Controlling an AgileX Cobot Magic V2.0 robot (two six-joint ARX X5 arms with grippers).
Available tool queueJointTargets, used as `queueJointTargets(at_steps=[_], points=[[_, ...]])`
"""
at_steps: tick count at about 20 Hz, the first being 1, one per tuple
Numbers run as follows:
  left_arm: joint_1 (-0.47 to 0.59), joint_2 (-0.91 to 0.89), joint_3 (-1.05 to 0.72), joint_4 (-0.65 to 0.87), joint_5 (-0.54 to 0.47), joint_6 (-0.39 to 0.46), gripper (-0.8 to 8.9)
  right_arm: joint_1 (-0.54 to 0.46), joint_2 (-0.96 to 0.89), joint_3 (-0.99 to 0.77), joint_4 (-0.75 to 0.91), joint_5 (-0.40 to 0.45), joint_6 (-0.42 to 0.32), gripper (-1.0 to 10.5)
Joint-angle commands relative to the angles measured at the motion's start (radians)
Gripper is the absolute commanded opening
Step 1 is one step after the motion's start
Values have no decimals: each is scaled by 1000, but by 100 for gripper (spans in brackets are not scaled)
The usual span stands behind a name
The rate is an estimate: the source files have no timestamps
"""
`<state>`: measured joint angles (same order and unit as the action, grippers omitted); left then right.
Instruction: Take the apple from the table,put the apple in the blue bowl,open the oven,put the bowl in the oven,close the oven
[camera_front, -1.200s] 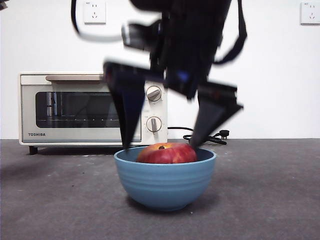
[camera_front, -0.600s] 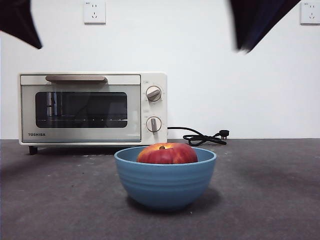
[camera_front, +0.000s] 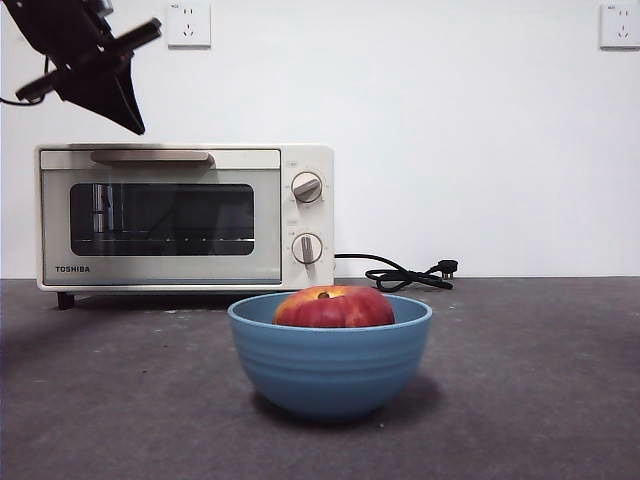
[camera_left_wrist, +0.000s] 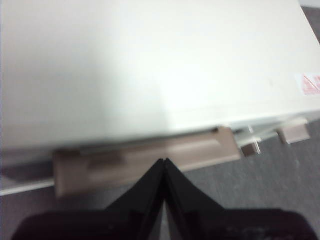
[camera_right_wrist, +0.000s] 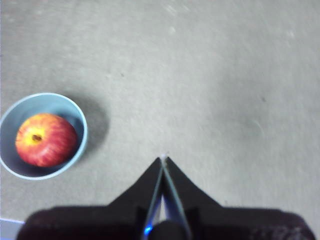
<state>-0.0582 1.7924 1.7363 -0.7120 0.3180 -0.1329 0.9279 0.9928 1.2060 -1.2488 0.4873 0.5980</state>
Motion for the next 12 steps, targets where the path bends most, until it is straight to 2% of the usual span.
queueJointTargets(at_steps=[1,5,12], points=[[-1,31,1,20,3,-22,-5,2,-3,-13,-24,8,64,-9],[-1,72,1,17,4,-22,-5,2,-3,-29,-32,15,88,-8],[-12,74,1,-89,-9,-6,-7,2,-3,-67,0,30,90,-8]])
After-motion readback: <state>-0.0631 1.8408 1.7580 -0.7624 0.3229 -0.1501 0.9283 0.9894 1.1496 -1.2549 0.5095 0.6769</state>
